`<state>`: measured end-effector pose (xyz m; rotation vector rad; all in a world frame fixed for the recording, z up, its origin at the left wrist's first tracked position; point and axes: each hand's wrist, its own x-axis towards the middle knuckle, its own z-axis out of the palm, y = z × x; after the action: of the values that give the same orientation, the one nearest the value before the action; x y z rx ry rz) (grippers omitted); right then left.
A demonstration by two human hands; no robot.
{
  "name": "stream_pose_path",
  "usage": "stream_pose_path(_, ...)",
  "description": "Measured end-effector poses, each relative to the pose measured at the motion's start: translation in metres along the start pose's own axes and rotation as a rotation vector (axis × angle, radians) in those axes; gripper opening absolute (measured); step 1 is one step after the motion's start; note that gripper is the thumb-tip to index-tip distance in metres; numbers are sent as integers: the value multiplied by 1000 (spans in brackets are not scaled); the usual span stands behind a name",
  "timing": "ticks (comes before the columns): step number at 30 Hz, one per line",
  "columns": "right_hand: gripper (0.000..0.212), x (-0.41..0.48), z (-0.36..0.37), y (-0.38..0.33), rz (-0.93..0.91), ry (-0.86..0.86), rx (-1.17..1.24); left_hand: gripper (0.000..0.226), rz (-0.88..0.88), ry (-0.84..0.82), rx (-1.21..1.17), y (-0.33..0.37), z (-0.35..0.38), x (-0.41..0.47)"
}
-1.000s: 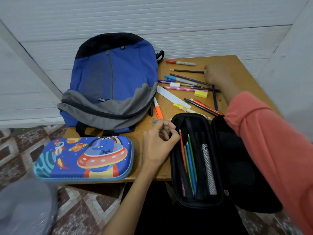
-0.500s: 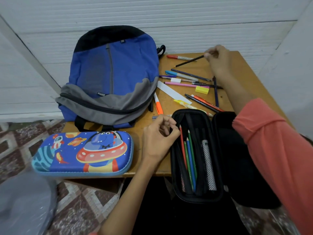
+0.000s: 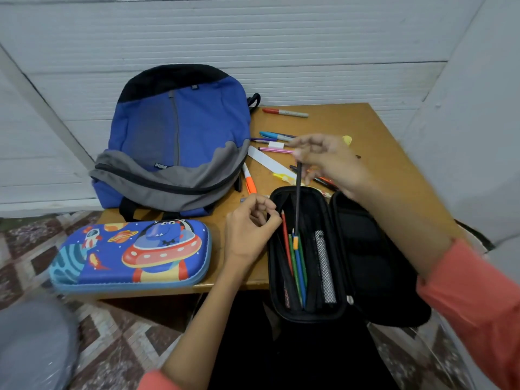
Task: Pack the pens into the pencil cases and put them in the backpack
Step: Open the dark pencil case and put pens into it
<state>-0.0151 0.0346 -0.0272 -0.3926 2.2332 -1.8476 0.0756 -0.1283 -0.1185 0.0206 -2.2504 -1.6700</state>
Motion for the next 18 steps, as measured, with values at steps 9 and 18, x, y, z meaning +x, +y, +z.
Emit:
stream_pose_path(9, 29, -41, 16, 22, 44, -157, -493, 12, -16, 6, 23, 1, 0, 0)
stream_pose_path(18, 30, -45, 23, 32, -82, -92, -870, 14, -24, 8, 34, 3, -1, 0)
